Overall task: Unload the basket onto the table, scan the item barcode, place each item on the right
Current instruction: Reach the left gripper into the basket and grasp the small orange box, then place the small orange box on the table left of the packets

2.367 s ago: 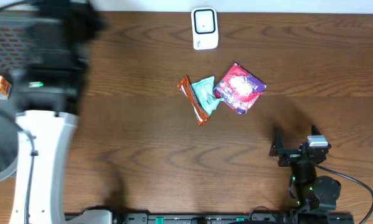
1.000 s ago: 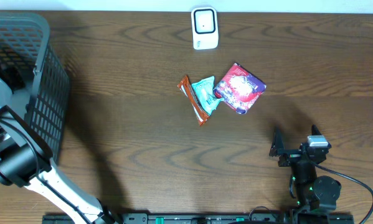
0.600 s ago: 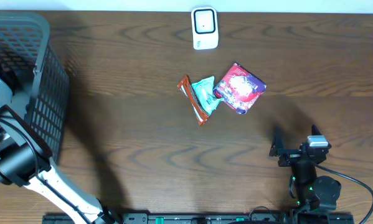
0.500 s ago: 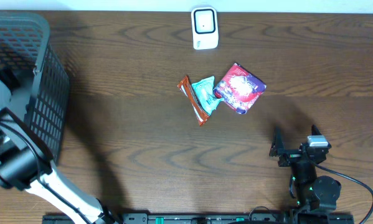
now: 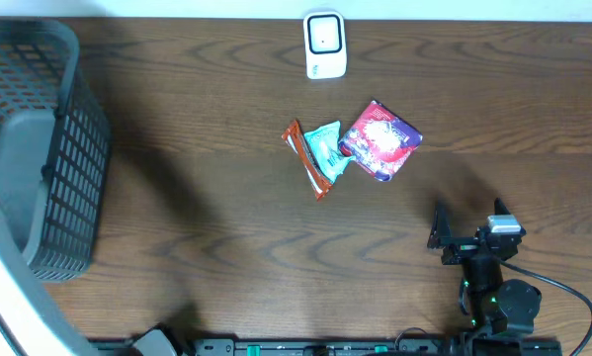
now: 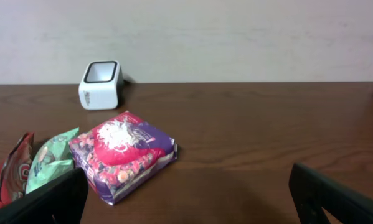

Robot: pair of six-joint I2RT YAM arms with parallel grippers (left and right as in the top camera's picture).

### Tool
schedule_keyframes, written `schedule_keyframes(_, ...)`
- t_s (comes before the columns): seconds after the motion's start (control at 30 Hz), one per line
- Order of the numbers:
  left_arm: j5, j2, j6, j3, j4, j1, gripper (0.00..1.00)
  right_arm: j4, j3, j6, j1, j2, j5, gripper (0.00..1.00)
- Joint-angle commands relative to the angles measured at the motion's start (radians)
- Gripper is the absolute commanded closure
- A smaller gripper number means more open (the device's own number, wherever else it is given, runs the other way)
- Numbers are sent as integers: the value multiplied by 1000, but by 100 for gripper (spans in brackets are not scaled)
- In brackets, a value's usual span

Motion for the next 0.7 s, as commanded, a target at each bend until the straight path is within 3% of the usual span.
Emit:
schedule_keyframes(0.0,87,-79,-222,4,-53,-139,93,-4,-1,-18,8,0,1,1)
schedule_keyframes(0.13,87,-119,-181,4,-195,-339,92,-3,-1,-18,8,0,1,1)
schedule_keyframes(0.33,22,-55,-67,-3,-558,-617,93,-4,-1,-18,8,0,1,1)
schedule_keyframes(0.5,-159,78,-67,-59,-646,-788,92,-3,-1,-18,8,0,1,1)
schedule_keyframes(0.67,-180,296,-67,-71,-687,-905,93,-3,-1,-19,8,0,1,1)
